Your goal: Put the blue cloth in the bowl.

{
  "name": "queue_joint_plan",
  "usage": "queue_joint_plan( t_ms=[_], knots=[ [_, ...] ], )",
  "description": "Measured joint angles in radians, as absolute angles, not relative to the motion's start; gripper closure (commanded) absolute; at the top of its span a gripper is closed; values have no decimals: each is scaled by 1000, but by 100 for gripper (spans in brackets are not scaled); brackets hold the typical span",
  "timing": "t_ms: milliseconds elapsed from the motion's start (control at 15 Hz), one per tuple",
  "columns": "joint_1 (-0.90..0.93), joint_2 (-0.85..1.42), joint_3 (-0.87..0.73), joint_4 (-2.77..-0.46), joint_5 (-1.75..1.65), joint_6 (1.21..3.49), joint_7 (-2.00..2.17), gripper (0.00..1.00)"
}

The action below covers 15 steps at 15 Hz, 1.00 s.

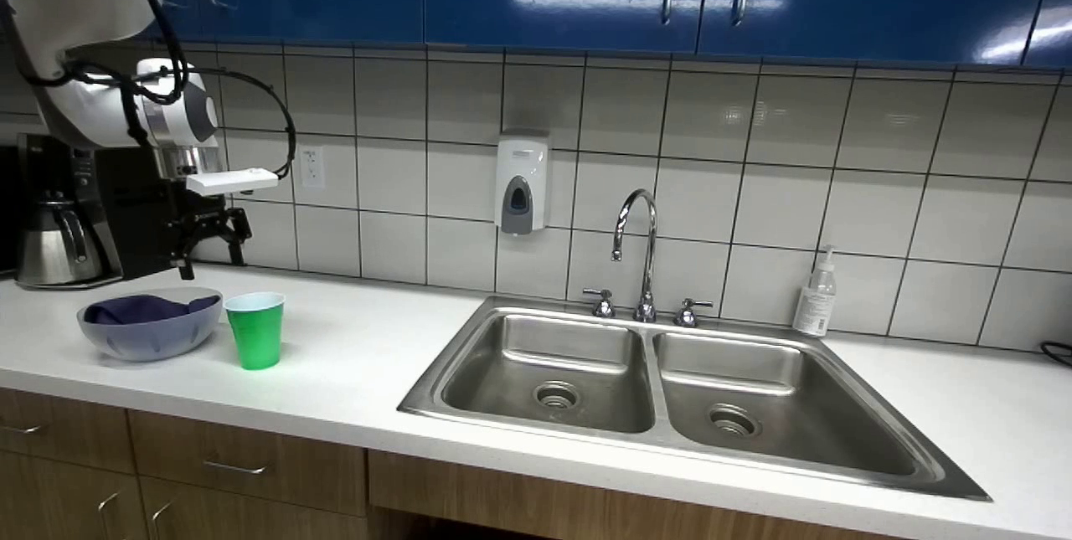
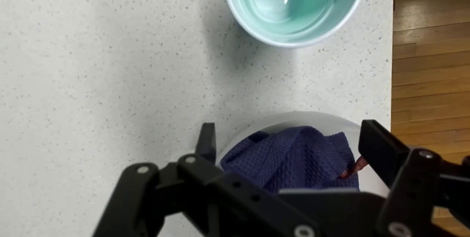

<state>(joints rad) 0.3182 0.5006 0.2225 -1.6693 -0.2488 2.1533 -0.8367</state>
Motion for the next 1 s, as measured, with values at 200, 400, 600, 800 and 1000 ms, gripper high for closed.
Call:
queue_joint_plan(
  t_ms=[200, 400, 600, 800, 1000],
  knots=[
    [296, 464, 220, -1721, -249, 2153, -813, 0],
    [267, 433, 220, -1766, -244, 2153, -788, 0],
    [232, 404, 219, -1808, -225, 2154, -775, 0],
    [195, 377, 217, -1844, -198, 2155, -768, 0],
    [166, 355, 208, -1883, -176, 2161, -761, 0]
  ],
)
